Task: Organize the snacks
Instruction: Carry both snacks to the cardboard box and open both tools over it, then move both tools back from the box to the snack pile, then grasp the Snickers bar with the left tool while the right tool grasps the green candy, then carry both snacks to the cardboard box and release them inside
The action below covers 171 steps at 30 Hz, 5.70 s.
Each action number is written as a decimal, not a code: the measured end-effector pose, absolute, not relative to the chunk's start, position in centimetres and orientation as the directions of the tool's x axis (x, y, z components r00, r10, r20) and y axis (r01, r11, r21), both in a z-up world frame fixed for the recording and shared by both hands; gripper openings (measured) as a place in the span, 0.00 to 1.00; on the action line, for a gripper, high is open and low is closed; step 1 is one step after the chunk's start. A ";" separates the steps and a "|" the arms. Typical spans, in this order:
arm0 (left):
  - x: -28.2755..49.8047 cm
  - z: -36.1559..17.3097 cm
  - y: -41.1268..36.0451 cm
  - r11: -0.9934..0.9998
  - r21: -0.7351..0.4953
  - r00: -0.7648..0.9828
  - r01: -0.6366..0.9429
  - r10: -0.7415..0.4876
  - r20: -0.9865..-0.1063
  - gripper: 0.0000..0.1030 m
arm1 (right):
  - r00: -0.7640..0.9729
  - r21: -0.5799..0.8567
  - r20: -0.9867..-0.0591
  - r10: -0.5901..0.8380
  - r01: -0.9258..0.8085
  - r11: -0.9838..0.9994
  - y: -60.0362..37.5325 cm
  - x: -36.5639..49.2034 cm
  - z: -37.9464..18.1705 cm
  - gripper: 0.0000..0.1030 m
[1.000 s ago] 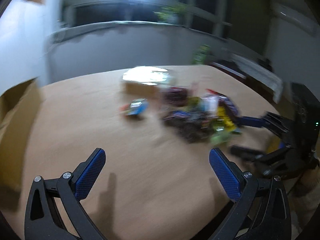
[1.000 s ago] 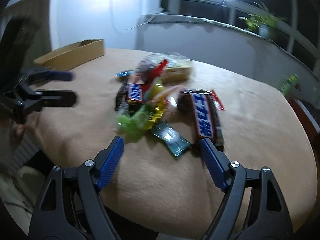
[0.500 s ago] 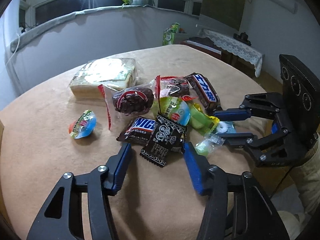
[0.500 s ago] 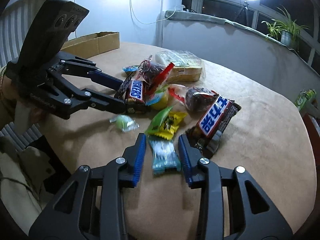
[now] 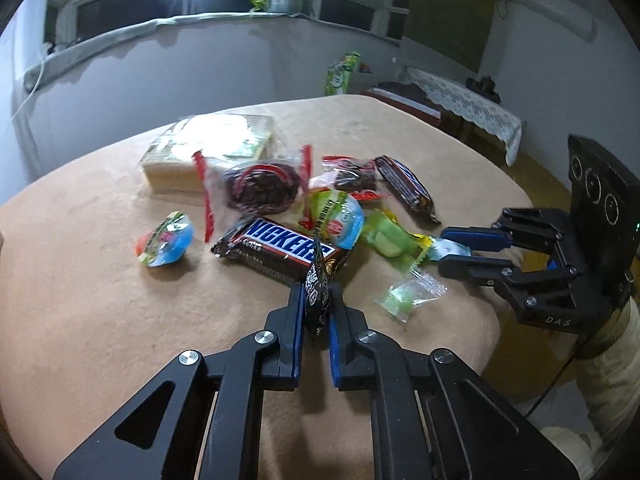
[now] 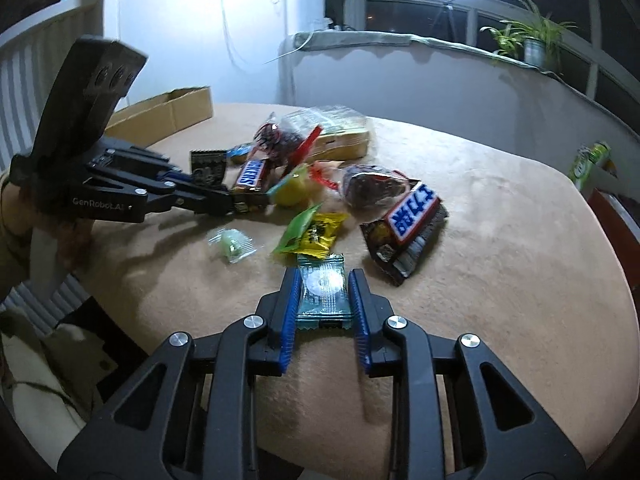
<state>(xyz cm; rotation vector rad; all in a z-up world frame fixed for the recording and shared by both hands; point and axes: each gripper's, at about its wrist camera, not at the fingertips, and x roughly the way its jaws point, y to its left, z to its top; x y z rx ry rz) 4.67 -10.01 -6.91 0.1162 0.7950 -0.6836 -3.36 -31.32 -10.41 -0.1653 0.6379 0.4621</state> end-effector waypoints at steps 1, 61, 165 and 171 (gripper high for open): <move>4.6 -6.8 -9.7 0.785 -0.160 0.506 0.599 -0.525 -0.684 0.09 | 0.714 -0.011 -0.603 0.354 -0.452 0.892 -31.5 -3.4 -10.3 0.25; -0.1 -0.9 21.8 0.977 -0.201 0.879 -0.074 -0.031 -0.476 0.60 | 0.531 -0.009 -0.520 0.669 -0.787 0.617 8.1 4.5 -3.5 0.59; 4.9 -5.4 -4.9 0.891 -0.261 0.623 0.373 -0.448 -0.641 0.33 | 0.826 -0.052 -0.504 0.253 -0.321 0.946 -22.8 -4.7 -10.8 0.24; 4.2 -4.3 -3.9 0.896 -0.258 0.656 0.362 -0.441 -0.612 0.33 | 0.839 -0.058 -0.485 0.248 -0.313 0.948 -22.8 -5.4 -10.0 0.24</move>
